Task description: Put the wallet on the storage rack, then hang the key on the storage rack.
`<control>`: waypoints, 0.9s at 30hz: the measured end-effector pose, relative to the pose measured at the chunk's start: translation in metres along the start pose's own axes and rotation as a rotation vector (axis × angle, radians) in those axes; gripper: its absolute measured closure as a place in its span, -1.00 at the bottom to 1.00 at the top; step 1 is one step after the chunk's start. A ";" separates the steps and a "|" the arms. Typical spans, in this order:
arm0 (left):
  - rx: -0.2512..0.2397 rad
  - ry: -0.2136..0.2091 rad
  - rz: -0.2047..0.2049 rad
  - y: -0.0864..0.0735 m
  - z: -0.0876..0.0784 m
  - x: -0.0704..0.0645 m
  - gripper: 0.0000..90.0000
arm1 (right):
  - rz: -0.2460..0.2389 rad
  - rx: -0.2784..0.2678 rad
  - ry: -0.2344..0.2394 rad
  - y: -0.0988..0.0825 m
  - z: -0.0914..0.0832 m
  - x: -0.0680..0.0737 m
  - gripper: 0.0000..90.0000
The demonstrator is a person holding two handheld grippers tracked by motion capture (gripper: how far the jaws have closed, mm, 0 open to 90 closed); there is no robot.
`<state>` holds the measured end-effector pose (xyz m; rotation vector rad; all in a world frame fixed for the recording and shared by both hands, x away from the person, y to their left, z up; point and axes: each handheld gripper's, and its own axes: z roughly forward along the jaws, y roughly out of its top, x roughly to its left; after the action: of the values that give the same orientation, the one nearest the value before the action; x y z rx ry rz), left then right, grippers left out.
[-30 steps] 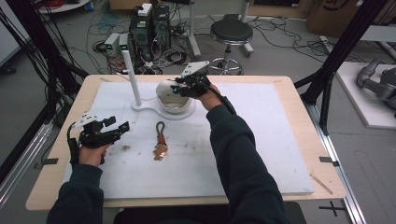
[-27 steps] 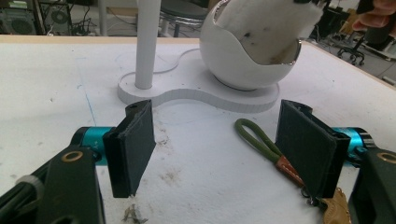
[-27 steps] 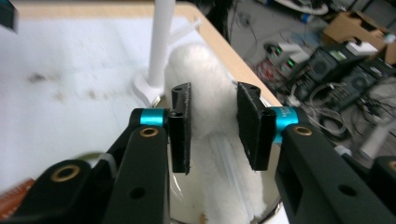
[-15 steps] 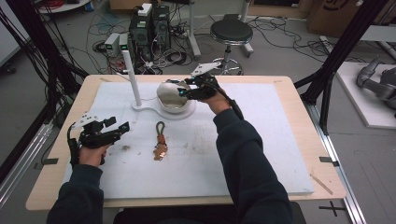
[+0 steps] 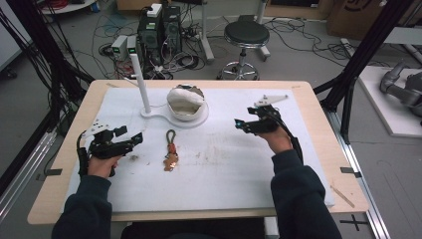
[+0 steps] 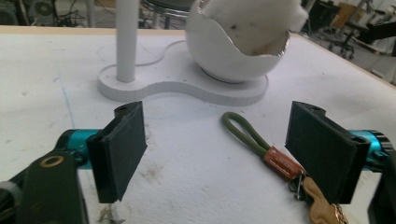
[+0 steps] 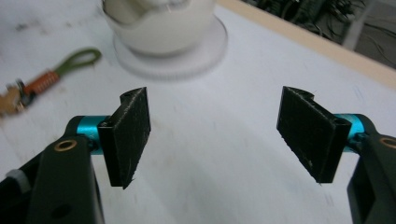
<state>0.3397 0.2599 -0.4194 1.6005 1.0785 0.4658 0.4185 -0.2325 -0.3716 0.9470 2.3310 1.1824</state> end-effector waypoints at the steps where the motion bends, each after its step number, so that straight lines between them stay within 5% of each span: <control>1: 0.000 0.000 0.000 0.000 0.000 0.000 -0.52 | 0.000 0.000 0.000 0.000 0.000 0.000 -0.43; 5: 0.017 -0.009 0.091 -0.003 0.005 -0.007 -0.52 | 0.036 -0.028 -0.055 -0.037 -0.025 -0.002 -0.43; 10: 0.006 -0.001 0.026 -0.003 0.007 -0.011 -0.56 | 0.105 -0.045 -0.133 -0.075 -0.050 -0.011 -0.43; 14: -0.010 0.003 0.019 0.000 0.009 -0.012 -0.56 | 0.140 -0.057 -0.158 -0.081 -0.056 -0.018 -0.43; 27: -0.002 0.005 0.016 -0.001 0.012 -0.013 -0.56 | 0.141 -0.080 -0.179 -0.083 -0.059 -0.017 -0.43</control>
<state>0.3419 0.2419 -0.4210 1.6083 1.0699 0.4817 0.3632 -0.3132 -0.4040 1.1536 2.0908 1.1823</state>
